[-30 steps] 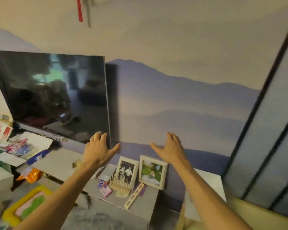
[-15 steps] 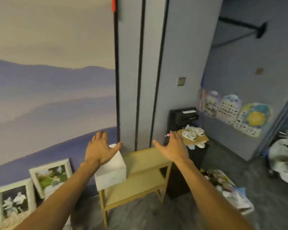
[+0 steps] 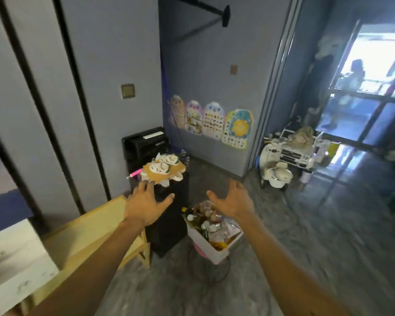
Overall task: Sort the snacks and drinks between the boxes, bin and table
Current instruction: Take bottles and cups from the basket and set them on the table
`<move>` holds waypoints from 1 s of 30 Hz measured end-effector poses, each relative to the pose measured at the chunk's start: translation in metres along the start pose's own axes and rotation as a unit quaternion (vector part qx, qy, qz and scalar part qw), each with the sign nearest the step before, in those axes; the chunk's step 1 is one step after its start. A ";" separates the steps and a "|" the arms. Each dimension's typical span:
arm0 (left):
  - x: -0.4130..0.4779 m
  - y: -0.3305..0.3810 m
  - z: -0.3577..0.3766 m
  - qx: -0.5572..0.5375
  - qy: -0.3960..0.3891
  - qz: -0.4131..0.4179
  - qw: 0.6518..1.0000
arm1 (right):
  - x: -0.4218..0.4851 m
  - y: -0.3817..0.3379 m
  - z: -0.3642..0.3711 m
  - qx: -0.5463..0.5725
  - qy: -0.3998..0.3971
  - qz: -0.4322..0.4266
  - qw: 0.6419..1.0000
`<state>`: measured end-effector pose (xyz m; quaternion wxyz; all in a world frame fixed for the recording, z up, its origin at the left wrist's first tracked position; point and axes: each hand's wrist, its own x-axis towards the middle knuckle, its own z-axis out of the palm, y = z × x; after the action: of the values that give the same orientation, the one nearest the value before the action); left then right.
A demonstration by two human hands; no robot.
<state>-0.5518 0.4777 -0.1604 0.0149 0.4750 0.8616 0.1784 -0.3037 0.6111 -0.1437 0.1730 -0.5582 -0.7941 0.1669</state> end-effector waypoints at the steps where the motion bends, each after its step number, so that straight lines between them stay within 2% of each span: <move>1: 0.006 0.012 0.010 0.005 -0.006 0.005 1.000 | 0.005 0.013 0.000 -0.001 -0.003 0.006 1.000; 5: 0.032 0.051 0.042 0.000 -0.029 0.021 0.999 | 0.027 0.057 0.004 0.005 -0.027 0.024 0.999; 10: 0.074 0.067 0.085 -0.002 -0.068 0.039 0.997 | 0.061 0.088 0.028 0.001 -0.046 0.051 0.998; 13: 0.105 0.065 0.117 -0.002 -0.095 0.048 0.994 | 0.090 0.103 0.060 -0.008 -0.036 0.070 0.997; 20: 0.205 0.025 0.206 -0.008 -0.170 0.056 0.984 | 0.169 0.093 0.135 -0.015 -0.098 0.075 0.992; 24: 0.260 -0.007 0.259 -0.016 -0.234 0.030 0.972 | 0.214 0.079 0.200 0.003 -0.132 0.060 0.989; 30: 0.329 -0.045 0.358 -0.028 -0.306 0.007 0.952 | 0.280 0.093 0.339 -0.017 -0.205 0.047 0.977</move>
<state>-0.6985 0.8316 -0.4622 0.2899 0.5123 0.8069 0.0489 -0.4716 0.8813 -0.4613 -0.0113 -0.5520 -0.7880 0.2724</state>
